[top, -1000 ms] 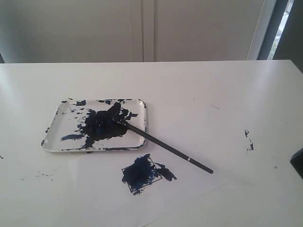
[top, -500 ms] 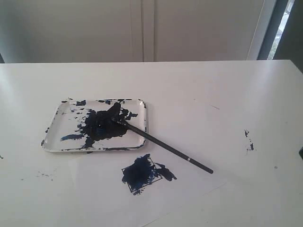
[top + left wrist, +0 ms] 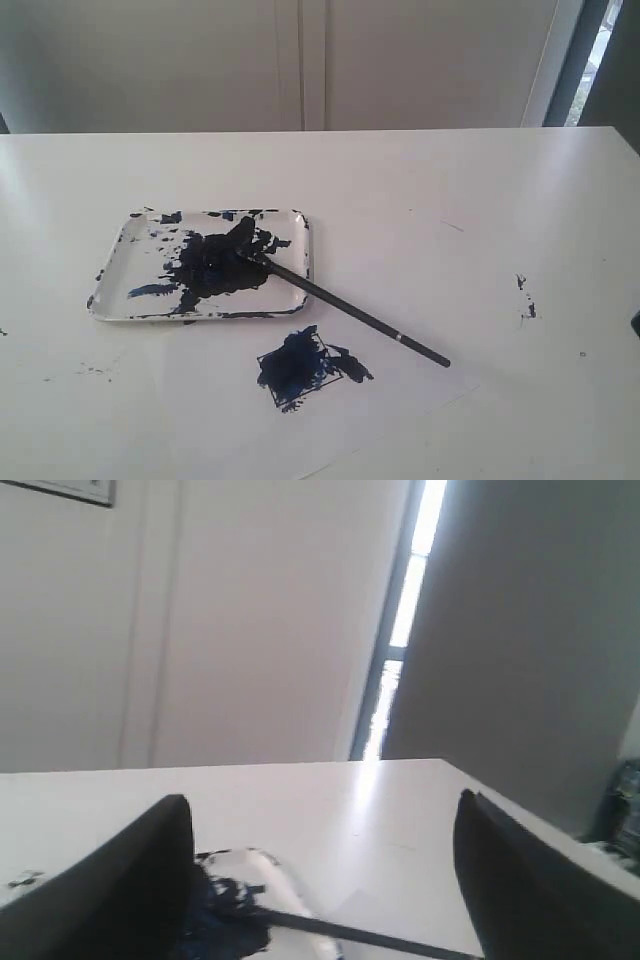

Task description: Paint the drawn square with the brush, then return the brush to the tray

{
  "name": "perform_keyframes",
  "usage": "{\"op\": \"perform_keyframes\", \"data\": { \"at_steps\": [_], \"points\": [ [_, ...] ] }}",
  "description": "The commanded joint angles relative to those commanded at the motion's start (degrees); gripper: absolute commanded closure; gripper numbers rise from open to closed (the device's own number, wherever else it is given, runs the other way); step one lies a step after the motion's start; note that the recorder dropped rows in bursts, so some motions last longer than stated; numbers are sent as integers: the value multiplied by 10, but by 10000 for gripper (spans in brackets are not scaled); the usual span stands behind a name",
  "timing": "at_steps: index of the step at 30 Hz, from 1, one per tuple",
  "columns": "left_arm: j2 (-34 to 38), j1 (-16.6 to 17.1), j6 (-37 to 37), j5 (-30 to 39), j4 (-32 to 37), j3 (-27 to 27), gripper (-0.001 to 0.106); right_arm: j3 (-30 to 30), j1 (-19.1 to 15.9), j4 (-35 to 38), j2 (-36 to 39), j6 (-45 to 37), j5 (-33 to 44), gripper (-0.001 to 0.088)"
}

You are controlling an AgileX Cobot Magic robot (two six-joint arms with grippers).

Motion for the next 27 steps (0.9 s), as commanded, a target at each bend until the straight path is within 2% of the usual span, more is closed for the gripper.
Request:
{"op": "perform_keyframes", "data": {
  "at_steps": [4, 27],
  "points": [
    [0, 0, 0, 7, 0, 61, 304, 0, 0, 0, 0, 0, 0, 868],
    [0, 0, 0, 11, -4, 61, 304, 0, 0, 0, 0, 1, 2, 868]
  ]
}}
